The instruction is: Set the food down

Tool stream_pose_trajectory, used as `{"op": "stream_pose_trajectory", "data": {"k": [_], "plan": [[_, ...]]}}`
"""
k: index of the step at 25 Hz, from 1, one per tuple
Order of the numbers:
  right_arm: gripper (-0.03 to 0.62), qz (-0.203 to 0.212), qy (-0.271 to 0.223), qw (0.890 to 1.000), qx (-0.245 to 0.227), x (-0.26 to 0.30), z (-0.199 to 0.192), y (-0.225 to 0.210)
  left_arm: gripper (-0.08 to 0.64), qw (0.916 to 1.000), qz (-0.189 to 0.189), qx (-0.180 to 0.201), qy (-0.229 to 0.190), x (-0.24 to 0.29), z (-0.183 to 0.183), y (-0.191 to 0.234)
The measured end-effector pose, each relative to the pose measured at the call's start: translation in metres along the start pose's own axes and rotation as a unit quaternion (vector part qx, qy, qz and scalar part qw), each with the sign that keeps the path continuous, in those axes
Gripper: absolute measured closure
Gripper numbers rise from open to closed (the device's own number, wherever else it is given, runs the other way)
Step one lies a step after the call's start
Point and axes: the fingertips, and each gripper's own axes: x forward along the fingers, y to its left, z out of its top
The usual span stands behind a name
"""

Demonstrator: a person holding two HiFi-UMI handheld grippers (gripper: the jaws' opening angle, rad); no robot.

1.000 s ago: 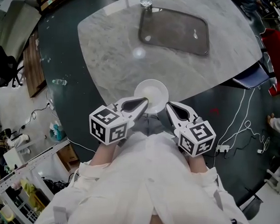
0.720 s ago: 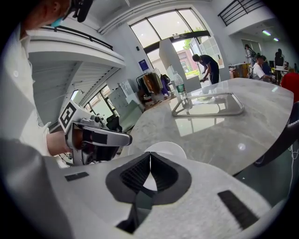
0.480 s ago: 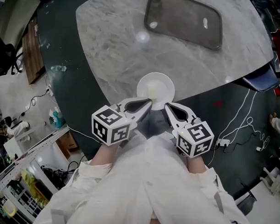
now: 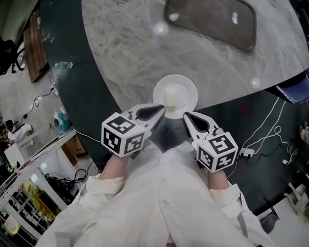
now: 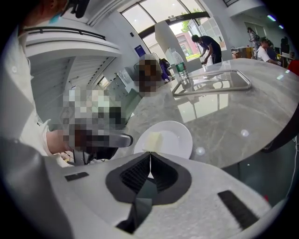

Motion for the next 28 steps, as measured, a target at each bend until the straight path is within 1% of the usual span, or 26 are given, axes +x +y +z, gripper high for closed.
{"op": "stream_pose_trajectory", "data": {"k": [6,11,15,19,23,28], "plan": [[0.589,0.002,0.006,1.0,0.01,0.006,-0.005,-0.007,0.537,0.9996,0.02,-0.011,0.016,0.004,-0.012,0.016],[0.589,0.005,0.004,1.0,0.027,0.008,-0.01,-0.012,0.537,0.9988,0.049,-0.008,0.007,0.0,-0.014,0.029],[0.589,-0.01,0.001,0.999,0.038,0.005,-0.013,-0.02,0.537,0.9973,0.073,-0.008,0.005,-0.003,-0.017,0.039],[0.589,-0.006,-0.001,0.999,0.045,0.005,-0.015,-0.02,0.535,0.9977,0.067,-0.008,0.006,-0.003,-0.021,0.038],[0.588,-0.015,-0.006,0.999,0.044,0.005,-0.015,-0.022,0.535,0.9977,0.068,-0.007,0.008,-0.004,-0.023,0.036],[0.586,-0.017,-0.014,0.999,0.048,0.006,-0.012,-0.023,0.534,0.9977,0.066,-0.008,0.013,-0.004,-0.026,0.038]]}}
